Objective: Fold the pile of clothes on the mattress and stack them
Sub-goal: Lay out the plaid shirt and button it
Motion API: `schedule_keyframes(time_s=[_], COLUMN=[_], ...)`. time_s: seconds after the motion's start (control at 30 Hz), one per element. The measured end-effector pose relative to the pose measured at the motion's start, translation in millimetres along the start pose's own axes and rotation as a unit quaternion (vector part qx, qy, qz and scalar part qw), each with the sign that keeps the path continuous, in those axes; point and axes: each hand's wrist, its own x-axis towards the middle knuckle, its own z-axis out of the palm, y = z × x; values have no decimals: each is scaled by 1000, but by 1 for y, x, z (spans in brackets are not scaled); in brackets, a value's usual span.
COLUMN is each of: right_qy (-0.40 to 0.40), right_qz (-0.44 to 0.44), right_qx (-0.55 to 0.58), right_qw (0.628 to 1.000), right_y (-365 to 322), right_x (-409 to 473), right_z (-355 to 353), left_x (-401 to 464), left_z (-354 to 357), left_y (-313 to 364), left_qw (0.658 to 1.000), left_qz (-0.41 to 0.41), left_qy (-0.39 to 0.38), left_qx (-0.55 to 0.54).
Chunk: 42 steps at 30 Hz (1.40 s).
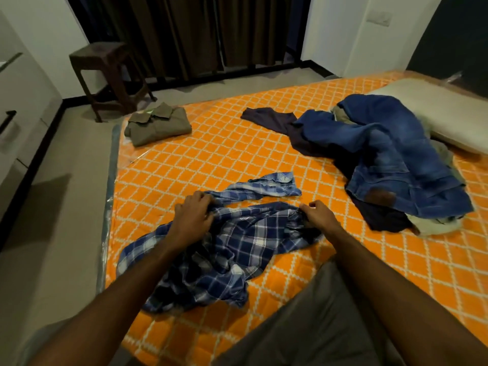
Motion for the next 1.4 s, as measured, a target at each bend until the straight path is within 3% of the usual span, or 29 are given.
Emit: schedule_keyframes(time_s=[0.13, 0.23, 0.4, 0.53, 0.63, 0.7, 0.8, 1.0, 1.1, 1.27, 1.4], right_qy=[-17, -39, -103, -207, -255, -241, -203, -99, -38, 77, 68], right_qz=[-37, -16, -27, -66, -71, -69, -56, -79, -95, -207, -349], right_qx=[6, -19, -85, -131, -32, 58, 158, 206, 226, 200, 124], right_qw=[999, 999, 991, 967, 964, 966, 965, 970, 969, 955, 926], right_y=[4, 9, 25, 39, 55, 61, 66, 66, 53, -18, -96], right_x=[10, 18, 15, 20, 31, 32, 31, 29, 26, 18, -7], right_z=[-3, -3, -11, -23, -30, -30, -31, -38, -47, -82, -141], left_x=[35, 66, 105, 123, 132, 133, 129, 125, 136, 168, 170], left_z=[13, 30, 61, 81, 95, 100, 102, 70, 28, -76, -189], left_y=[39, 64, 86, 96, 103, 105, 110, 113, 114, 115, 110], left_qw=[995, 988, 978, 966, 937, 932, 939, 976, 981, 972, 966], left_qz=[77, 113, 117, 107, 125, 138, 165, 90, 119, 234, 231], left_qy=[-39, -81, -160, -223, -314, -327, -299, -158, -87, 0, 100], left_qx=[-46, -63, -67, -68, -94, -71, -46, -122, -122, 19, 59])
